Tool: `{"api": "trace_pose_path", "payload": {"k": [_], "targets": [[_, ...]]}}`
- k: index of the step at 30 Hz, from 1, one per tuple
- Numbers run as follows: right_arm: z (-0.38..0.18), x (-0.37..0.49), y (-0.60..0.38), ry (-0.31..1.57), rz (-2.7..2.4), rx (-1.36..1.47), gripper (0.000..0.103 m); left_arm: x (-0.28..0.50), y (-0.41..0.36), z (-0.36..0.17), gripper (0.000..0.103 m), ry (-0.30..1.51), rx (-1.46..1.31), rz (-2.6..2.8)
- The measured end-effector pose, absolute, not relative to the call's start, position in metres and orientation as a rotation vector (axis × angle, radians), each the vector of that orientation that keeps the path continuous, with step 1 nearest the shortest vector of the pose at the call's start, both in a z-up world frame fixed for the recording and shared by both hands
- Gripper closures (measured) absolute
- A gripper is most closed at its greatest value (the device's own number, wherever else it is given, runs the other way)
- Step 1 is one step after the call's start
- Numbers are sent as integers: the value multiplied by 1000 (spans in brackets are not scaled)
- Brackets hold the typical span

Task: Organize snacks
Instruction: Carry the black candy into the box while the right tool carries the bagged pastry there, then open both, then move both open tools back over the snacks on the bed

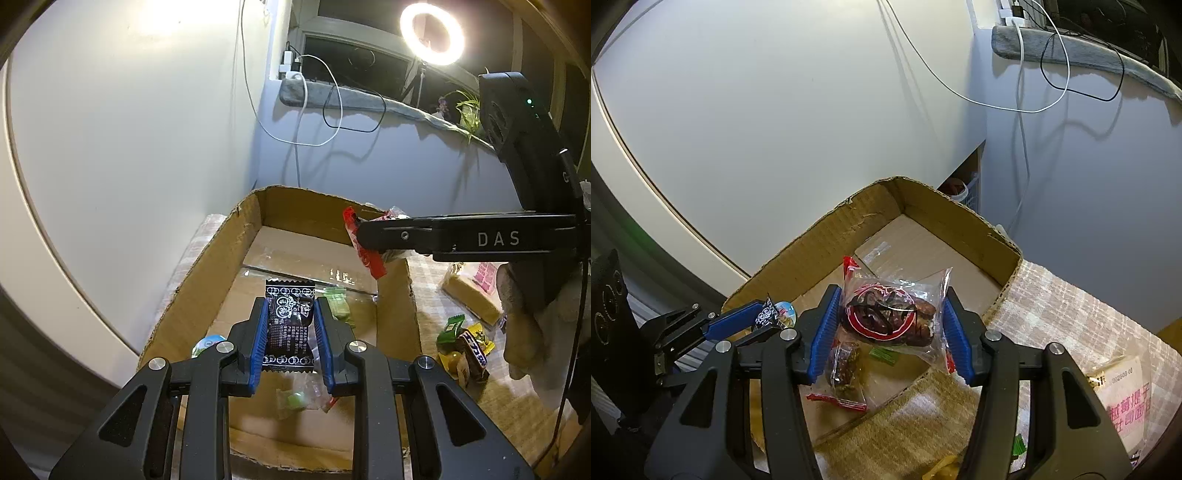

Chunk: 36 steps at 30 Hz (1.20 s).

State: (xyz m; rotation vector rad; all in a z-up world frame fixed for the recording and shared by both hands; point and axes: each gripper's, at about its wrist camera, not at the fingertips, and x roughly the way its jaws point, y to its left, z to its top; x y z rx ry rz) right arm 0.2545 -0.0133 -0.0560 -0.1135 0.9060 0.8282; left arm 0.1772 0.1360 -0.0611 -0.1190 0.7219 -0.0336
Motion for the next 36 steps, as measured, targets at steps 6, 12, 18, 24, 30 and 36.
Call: {"api": "trace_pose_path", "payload": {"k": [6, 12, 18, 24, 30, 36], "targets": [[-53, 252, -9, 897, 837, -132, 46, 175, 134, -60, 79, 719, -105, -31], [-48, 251, -11, 874, 825, -135, 34, 174, 133, -58, 51, 712, -93, -8], [-41, 249, -15, 845, 802, -135, 10, 172, 131, -55, 37, 700, -87, -8], [-36, 246, -21, 833, 788, -133, 9, 168, 127, -51, 36, 691, -81, -9], [-29, 239, -29, 816, 789, -131, 9, 162, 122, -45, 36, 682, -76, -13], [-20, 227, -43, 792, 789, -133, 9, 153, 116, -37, 36, 665, -82, -11]]}}
